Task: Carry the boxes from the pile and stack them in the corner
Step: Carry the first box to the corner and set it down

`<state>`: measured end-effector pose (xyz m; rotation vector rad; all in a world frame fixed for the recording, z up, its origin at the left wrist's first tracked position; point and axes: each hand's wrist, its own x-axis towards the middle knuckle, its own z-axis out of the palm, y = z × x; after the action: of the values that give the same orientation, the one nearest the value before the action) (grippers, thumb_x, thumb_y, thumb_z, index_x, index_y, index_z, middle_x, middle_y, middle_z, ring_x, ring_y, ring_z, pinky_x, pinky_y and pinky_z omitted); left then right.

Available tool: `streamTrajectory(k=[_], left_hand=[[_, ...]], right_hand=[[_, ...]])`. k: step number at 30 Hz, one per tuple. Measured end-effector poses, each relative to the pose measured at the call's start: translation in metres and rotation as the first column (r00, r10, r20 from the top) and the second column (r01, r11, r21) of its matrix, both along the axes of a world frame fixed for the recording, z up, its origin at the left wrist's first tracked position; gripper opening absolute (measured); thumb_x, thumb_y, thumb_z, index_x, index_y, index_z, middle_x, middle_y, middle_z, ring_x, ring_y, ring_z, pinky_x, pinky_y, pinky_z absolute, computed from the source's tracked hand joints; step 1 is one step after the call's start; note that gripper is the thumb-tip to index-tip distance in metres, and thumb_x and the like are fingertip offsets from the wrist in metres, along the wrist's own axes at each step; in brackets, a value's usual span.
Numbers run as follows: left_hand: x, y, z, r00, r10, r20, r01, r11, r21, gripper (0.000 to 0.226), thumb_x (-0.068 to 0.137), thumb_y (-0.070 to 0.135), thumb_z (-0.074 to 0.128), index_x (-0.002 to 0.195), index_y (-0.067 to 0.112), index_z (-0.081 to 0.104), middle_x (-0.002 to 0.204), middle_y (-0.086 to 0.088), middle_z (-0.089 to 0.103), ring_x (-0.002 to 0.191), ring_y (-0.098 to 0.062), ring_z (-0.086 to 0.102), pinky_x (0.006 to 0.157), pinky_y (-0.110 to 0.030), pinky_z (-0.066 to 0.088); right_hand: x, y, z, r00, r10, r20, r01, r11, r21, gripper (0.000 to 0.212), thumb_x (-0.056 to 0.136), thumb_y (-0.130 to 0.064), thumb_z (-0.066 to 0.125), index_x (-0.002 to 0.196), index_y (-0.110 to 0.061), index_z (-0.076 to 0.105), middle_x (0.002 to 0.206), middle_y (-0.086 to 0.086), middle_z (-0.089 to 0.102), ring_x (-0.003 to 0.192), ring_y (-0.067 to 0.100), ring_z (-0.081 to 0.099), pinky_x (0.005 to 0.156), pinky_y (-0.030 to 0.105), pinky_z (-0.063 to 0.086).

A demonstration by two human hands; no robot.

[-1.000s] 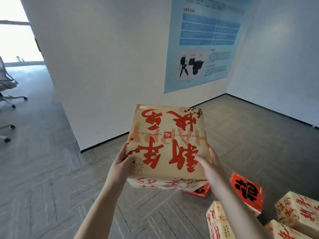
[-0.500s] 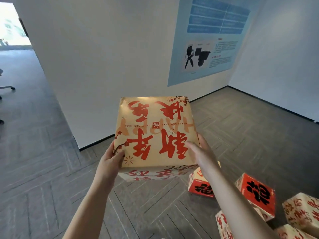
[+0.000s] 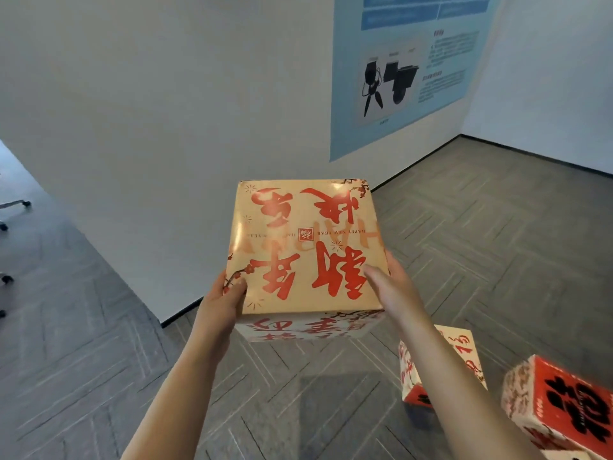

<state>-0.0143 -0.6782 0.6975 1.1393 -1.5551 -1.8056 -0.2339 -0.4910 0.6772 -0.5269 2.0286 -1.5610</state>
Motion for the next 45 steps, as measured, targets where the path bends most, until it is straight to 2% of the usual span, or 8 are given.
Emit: streamTrajectory(k=[4, 8, 11, 15, 20, 28, 34, 45], left_hand=[[-0.047, -0.061, 0.002, 0.999, 0.029, -0.018, -0.029, 1.0, 0.007, 0.025, 0.106, 0.029, 0.05, 0.127, 0.026, 0.063, 0.109, -0.001, 0.078, 0.102, -0.027, 0.073, 0.094, -0.047, 0.055], [-0.106, -0.126, 0.0, 0.999, -0.004, -0.051, 0.004, 1.0, 0.011, 0.021, 0.106, 0.024, 0.051, 0.122, 0.029, 0.064, 0.108, -0.003, 0.077, 0.099, -0.025, 0.073, 0.09, -0.044, 0.056], [-0.159, -0.183, -0.004, 0.995, -0.07, -0.065, 0.07, 0.998, 0.005, 0.022, 0.106, 0.023, 0.051, 0.123, 0.028, 0.064, 0.106, -0.005, 0.077, 0.095, -0.024, 0.074, 0.086, -0.043, 0.057], [-0.235, -0.255, -0.006, 0.978, -0.201, -0.058, 0.201, 0.98, 0.006, 0.025, 0.106, 0.03, 0.05, 0.13, 0.025, 0.052, 0.111, -0.005, 0.075, 0.093, -0.022, 0.074, 0.078, -0.039, 0.058], [-0.323, -0.313, -0.001, 0.939, -0.344, -0.001, 0.343, 0.939, 0.016, 0.028, 0.105, 0.027, 0.05, 0.131, 0.019, 0.049, 0.097, -0.004, 0.078, 0.085, -0.022, 0.076, 0.074, -0.039, 0.058], [-0.461, -0.339, -0.006, 0.84, -0.543, 0.024, 0.543, 0.84, -0.014, 0.011, 0.107, 0.028, 0.047, 0.113, 0.029, 0.057, 0.097, 0.0, 0.077, 0.087, -0.016, 0.074, 0.069, -0.029, 0.055], [-0.599, -0.342, -0.022, 0.782, -0.621, 0.048, 0.623, 0.78, -0.055, 0.027, 0.104, 0.046, 0.048, 0.124, 0.034, 0.061, 0.112, -0.001, 0.077, 0.104, -0.021, 0.074, 0.097, -0.047, 0.055], [-0.836, -0.335, -0.001, 0.803, -0.596, 0.025, 0.596, 0.799, -0.078, 0.037, 0.106, 0.044, 0.044, 0.13, 0.024, 0.065, 0.113, -0.002, 0.077, 0.104, -0.022, 0.074, 0.086, -0.038, 0.055]], right_hand=[[-0.046, -0.054, 0.009, 1.0, 0.027, -0.002, -0.027, 0.999, 0.023, 0.03, 0.104, -0.047, 0.057, 0.133, -0.05, 0.053, 0.116, -0.016, 0.075, 0.109, 0.014, 0.072, 0.094, 0.045, 0.057], [-0.09, -0.112, 0.015, 0.998, -0.055, 0.027, 0.055, 0.999, -0.002, 0.037, 0.104, -0.037, 0.06, 0.136, -0.041, 0.041, 0.112, -0.016, 0.068, 0.101, 0.01, 0.069, 0.08, 0.034, 0.055], [-0.127, -0.156, 0.015, 0.991, -0.135, 0.022, 0.134, 0.991, 0.027, 0.041, 0.102, -0.035, 0.063, 0.139, -0.031, 0.047, 0.114, -0.012, 0.071, 0.105, 0.016, 0.071, 0.097, 0.046, 0.056], [-0.171, -0.21, 0.02, 0.973, -0.231, 0.012, 0.231, 0.973, 0.0, 0.026, 0.103, -0.029, 0.063, 0.128, -0.032, 0.058, 0.11, -0.01, 0.076, 0.098, 0.01, 0.074, 0.078, 0.03, 0.055], [-0.218, -0.248, 0.023, 0.924, -0.379, 0.047, 0.38, 0.925, -0.006, 0.025, 0.102, -0.03, 0.065, 0.127, -0.033, 0.06, 0.111, -0.009, 0.078, 0.098, 0.01, 0.076, 0.079, 0.029, 0.056], [-0.322, -0.256, 0.013, 0.832, -0.548, 0.083, 0.553, 0.831, -0.054, 0.036, 0.099, -0.031, 0.069, 0.133, -0.032, 0.059, 0.114, -0.01, 0.078, 0.102, 0.01, 0.075, 0.083, 0.032, 0.056], [-0.437, -0.246, -0.01, 0.786, -0.604, 0.13, 0.617, 0.775, -0.136, 0.029, 0.101, -0.026, 0.067, 0.126, -0.04, 0.062, 0.11, -0.012, 0.079, 0.103, 0.01, 0.075, 0.088, 0.033, 0.057], [-0.67, -0.238, 0.01, 0.795, -0.602, 0.075, 0.607, 0.783, -0.136, 0.033, 0.103, -0.027, 0.065, 0.135, -0.034, 0.061, 0.113, -0.012, 0.078, 0.107, 0.011, 0.074, 0.088, 0.035, 0.059]])
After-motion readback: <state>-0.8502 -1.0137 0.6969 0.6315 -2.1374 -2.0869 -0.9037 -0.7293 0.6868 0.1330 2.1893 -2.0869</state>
